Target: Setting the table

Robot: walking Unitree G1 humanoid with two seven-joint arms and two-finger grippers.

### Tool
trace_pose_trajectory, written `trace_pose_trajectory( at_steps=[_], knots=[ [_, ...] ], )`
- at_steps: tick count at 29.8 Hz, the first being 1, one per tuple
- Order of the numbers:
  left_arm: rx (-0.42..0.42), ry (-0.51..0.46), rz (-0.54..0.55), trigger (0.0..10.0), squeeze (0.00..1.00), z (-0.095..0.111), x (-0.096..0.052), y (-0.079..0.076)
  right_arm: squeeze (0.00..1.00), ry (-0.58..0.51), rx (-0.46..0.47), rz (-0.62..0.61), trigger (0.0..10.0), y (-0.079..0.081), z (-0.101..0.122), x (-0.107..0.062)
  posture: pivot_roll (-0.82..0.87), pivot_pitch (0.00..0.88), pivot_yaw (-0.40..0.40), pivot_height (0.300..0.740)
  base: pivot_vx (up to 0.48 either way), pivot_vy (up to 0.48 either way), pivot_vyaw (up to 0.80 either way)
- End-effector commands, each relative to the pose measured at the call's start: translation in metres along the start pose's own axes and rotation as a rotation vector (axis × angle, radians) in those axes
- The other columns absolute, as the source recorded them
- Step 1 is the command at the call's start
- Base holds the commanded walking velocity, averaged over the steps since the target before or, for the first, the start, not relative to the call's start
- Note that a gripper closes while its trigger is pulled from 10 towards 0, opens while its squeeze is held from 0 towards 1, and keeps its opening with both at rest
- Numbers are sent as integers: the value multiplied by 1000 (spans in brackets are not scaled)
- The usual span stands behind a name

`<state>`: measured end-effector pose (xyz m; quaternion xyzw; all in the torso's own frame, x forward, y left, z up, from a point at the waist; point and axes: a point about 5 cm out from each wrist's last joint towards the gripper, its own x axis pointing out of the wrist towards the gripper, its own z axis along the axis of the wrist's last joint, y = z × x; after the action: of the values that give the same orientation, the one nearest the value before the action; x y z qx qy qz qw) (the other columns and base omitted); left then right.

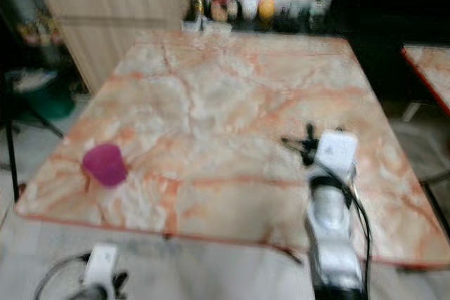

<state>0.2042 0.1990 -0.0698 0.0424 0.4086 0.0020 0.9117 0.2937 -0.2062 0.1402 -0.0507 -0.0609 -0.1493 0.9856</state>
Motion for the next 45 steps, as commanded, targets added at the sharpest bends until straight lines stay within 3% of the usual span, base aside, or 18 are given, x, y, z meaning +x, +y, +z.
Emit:
trace_pose_trajectory(
  at_steps=[1,11,18,28,36,37,41,44,45],
  knots=[
    [15,25,19,10000,0,-7,-3,10,0,2,15,15,10000,5,1,-1,-7,0,-27,740,0,0,0],
    [24,25,22,10000,0,-7,-3,12,0,24,12,17,10000,6,-1,-3,-5,0,-28,740,0,-234,0],
    [29,26,27,10000,0,-8,-3,10,0,124,15,1,10000,0,-17,-11,-9,0,-26,740,0,-336,0],
    [28,26,28,10000,0,-8,-3,11,0,184,14,25,10000,1,-24,-12,-7,0,-26,740,0,0,0],
    [28,25,28,10000,0,-6,-2,11,35,293,6,5,10000,0,-36,-18,-12,0,-23,740,0,0,0],
    [29,24,26,10000,0,-6,-2,11,1000,344,11,-7,10000,-2,-41,-20,-16,0,-20,740,0,0,0],
    [30,24,23,10000,0,-5,-2,11,1000,484,45,-42,10000,-8,-53,-27,-17,0,-20,740,0,0,0],
    [29,24,23,10000,0,-5,-2,10,1000,518,53,-70,10000,-16,-53,-25,-15,0,-20,740,0,0,0],
    [30,24,23,10000,0,-5,-2,10,745,525,49,-66,10000,-18,-51,-22,-16,0,-20,740,0,0,0]
  ],
)
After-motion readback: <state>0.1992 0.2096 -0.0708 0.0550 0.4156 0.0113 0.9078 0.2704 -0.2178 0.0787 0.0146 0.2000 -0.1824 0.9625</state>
